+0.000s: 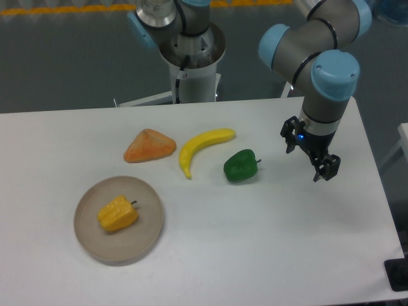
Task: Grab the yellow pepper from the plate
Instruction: 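Move the open gripper over the yellow pepper on the plate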
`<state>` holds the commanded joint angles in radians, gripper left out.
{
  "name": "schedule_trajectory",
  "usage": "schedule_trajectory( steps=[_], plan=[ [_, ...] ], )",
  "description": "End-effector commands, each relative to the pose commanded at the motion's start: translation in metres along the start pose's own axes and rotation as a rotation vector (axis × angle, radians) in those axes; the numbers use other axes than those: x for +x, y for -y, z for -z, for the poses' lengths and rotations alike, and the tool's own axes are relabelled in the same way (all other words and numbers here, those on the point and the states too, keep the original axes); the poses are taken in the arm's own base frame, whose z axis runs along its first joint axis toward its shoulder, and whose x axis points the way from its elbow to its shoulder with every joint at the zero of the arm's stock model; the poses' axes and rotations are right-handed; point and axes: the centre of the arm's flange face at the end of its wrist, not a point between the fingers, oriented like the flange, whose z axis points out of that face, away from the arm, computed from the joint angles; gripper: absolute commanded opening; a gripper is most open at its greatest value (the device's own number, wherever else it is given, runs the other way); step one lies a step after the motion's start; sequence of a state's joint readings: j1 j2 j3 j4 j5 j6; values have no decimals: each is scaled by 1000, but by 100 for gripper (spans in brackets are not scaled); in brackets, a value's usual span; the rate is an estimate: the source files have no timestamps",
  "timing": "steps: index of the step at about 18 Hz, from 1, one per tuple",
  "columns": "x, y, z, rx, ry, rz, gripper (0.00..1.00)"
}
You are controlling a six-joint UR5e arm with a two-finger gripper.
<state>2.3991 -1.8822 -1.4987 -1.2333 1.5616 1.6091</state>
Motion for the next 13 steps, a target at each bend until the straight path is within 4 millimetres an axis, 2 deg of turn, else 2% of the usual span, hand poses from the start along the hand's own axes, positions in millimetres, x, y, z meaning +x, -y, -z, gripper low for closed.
schedule_trajectory(
  steps=[4, 6, 9, 13],
  plan=[
    [-1, 3, -3, 13, -4, 12, 100],
    [0, 11, 0, 15, 0, 0, 100],
    [23, 50, -9, 19, -36, -7, 100],
    [53, 112, 5, 43, -28, 70, 100]
  ],
)
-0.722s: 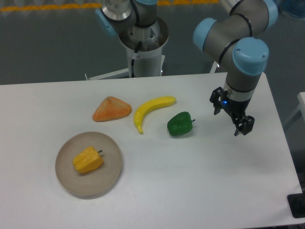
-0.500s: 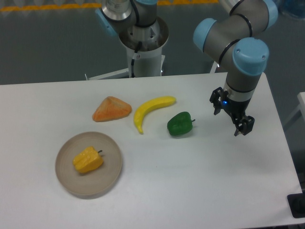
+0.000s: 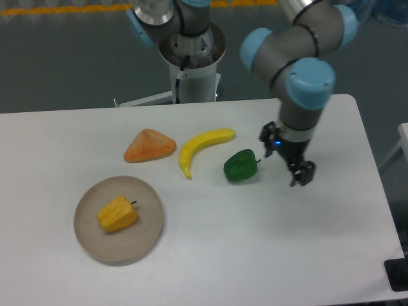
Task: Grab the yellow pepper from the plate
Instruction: 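Move the open gripper over the yellow pepper on the plate, then lower the gripper onto the yellow pepper and close on it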
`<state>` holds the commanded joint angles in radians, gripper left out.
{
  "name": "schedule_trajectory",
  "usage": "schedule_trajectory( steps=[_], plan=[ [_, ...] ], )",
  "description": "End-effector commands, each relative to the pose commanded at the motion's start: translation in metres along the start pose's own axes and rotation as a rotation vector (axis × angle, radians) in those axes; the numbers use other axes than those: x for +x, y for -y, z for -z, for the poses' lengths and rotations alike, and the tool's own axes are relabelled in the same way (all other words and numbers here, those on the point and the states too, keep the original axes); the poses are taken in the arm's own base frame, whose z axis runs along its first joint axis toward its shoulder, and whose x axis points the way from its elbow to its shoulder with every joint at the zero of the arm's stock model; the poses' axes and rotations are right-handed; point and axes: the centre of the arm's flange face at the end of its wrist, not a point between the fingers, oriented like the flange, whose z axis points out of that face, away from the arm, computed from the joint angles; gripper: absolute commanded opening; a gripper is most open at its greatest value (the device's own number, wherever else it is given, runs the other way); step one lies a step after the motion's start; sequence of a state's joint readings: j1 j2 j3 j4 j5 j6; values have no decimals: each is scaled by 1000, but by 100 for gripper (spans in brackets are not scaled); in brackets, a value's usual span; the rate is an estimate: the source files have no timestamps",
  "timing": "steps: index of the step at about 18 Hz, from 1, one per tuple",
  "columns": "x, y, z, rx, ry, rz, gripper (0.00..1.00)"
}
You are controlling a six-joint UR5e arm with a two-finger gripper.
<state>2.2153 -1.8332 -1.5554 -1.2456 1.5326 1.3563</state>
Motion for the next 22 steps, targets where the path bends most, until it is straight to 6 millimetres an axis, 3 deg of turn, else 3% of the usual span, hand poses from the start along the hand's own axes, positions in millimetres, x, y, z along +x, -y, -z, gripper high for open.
schedule_trajectory(
  steps=[3, 7, 9, 14, 22],
  plan=[
    [25, 37, 4, 32, -4, 32, 100],
    [63, 102, 5, 51, -9, 89, 100],
    [77, 121, 2, 55, -19, 97, 100],
    [102, 180, -32, 67, -20, 127, 100],
    [130, 235, -72, 62, -37, 96, 100]
  ],
)
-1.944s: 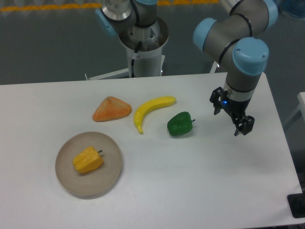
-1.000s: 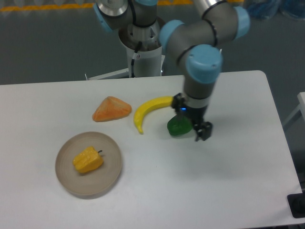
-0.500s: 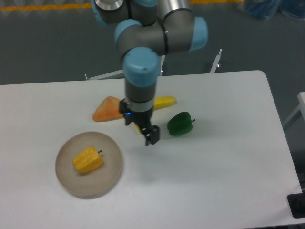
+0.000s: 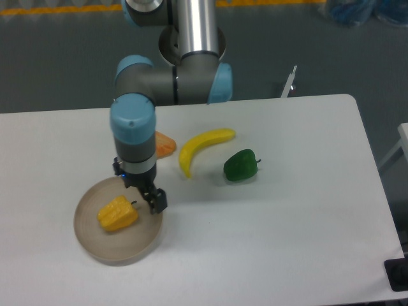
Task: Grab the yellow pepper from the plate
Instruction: 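Lower the gripper onto the yellow pepper and close on it, then lift the yellow pepper off the plate and carry it toward the banana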
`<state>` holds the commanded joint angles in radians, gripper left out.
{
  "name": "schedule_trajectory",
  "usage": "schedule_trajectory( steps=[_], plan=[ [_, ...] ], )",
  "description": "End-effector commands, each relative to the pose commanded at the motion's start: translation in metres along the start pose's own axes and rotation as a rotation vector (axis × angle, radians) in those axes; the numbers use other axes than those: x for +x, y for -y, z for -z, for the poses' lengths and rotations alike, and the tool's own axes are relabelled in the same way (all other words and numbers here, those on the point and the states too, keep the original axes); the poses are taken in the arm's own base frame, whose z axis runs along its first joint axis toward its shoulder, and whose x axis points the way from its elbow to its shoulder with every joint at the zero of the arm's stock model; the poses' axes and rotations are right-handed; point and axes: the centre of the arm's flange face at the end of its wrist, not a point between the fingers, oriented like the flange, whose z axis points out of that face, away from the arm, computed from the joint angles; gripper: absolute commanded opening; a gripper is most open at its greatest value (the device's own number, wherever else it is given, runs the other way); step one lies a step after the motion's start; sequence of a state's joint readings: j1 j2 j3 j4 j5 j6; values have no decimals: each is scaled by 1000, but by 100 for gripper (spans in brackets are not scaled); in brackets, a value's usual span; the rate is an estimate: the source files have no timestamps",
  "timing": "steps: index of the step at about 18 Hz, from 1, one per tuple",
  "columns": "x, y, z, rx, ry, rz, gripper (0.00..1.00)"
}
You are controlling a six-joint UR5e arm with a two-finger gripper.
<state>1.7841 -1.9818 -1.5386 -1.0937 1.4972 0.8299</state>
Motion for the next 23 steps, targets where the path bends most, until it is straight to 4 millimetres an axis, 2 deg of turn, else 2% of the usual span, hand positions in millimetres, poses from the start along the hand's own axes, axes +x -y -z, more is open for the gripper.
schedule_trajectory(
  steps=[2, 6, 15, 18, 19, 21, 22, 23],
  plan=[
    [16, 13, -15, -15, -16, -15, 100],
    [21, 25, -31, -26, -27, -30, 100],
    [27, 29, -57, -62, -42, -5, 100],
    [24, 32, -66, -64, -44, -11, 100],
    [25, 33, -67, -66, -46, -12, 95],
    [24, 32, -67, -68, -47, -4, 60],
    [24, 33, -65, -67, -46, -3, 35],
    [24, 33, -63, -65, -44, -1, 24]
  ],
)
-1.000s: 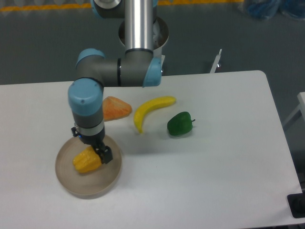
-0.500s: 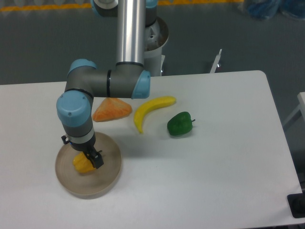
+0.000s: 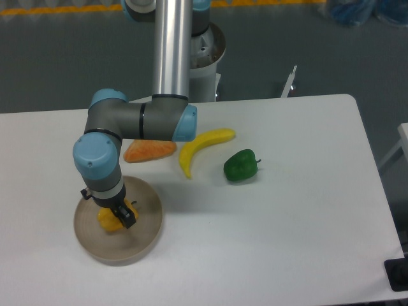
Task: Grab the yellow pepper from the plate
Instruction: 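Lift the yellow pepper off the plate and carry it toward the banana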
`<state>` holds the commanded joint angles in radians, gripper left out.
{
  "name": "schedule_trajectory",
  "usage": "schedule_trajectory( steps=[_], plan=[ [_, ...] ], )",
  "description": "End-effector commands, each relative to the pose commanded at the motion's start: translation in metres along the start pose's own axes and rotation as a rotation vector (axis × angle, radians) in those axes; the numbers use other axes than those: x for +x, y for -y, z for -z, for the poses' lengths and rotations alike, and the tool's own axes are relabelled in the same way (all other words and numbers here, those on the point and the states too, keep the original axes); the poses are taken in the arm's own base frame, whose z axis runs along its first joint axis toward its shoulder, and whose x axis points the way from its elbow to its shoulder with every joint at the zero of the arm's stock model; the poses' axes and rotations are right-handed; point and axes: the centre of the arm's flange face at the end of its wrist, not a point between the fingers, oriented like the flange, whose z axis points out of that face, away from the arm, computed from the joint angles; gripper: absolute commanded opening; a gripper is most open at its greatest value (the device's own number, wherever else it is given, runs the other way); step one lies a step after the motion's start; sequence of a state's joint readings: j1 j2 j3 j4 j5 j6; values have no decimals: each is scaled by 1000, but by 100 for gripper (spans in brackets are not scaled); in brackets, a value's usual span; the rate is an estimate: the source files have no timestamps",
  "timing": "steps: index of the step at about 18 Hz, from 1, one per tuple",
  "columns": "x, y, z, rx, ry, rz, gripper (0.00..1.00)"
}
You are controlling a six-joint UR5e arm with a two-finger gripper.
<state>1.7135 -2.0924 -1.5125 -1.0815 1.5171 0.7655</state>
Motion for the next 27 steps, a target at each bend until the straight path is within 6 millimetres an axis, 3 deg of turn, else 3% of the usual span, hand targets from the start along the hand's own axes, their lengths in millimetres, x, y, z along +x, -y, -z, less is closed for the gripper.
schedule_trajectory(
  steps=[1, 2, 6, 9, 14, 16, 24, 27],
  plan=[
    [0, 0, 4, 4, 4, 0, 13],
    [-1, 2, 17, 19, 18, 0, 9],
    [-9, 10, 69, 79, 79, 2, 9],
    [-19, -4, 98, 108, 111, 27, 9],
    [-67, -66, 155, 94, 113, 133, 10],
    [-92, -103, 178, 61, 85, 146, 10],
    [-157, -230, 209, 8, 34, 37, 7],
    [-188, -291, 216, 5, 44, 11, 6]
  ],
)
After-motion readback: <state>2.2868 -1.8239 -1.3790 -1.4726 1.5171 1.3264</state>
